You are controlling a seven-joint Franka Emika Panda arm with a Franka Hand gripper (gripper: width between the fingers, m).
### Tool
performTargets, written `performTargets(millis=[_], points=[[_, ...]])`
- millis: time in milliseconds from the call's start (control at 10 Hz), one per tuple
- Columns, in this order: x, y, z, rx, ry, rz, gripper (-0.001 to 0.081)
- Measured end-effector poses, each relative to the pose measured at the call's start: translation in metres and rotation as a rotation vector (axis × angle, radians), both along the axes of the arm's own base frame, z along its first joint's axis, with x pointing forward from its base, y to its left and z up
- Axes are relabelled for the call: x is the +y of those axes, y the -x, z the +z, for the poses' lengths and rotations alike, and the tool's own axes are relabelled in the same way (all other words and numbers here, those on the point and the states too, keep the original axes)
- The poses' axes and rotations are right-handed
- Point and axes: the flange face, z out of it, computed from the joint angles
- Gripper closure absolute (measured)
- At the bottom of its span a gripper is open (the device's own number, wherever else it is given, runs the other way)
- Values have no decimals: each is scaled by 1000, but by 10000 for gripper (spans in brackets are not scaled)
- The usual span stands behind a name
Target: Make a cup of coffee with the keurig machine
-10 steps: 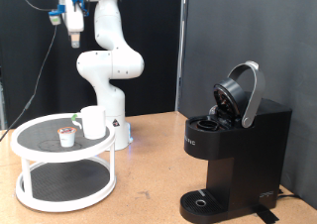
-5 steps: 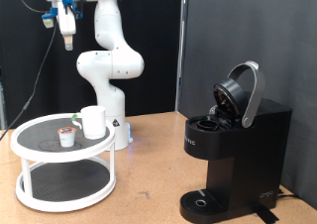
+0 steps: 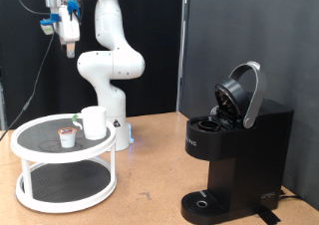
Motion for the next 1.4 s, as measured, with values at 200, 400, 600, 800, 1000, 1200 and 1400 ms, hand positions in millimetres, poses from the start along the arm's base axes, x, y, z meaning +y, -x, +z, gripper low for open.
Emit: performTargets(millis=[200,400,600,800,1000,1200,1400], points=[[-2,-13,-19,-16,15,12,72],[-2,-16,-24,-14,17,20,72],[-4,-15,-25,-19,5,73,72],[-8,-13,-28,-16,-2,129,72],[-8,-15,-37,6,-3,147,72],[-8,-22,-53,28,-2,155,72],[-7,-27,-69,19,6,173,72]])
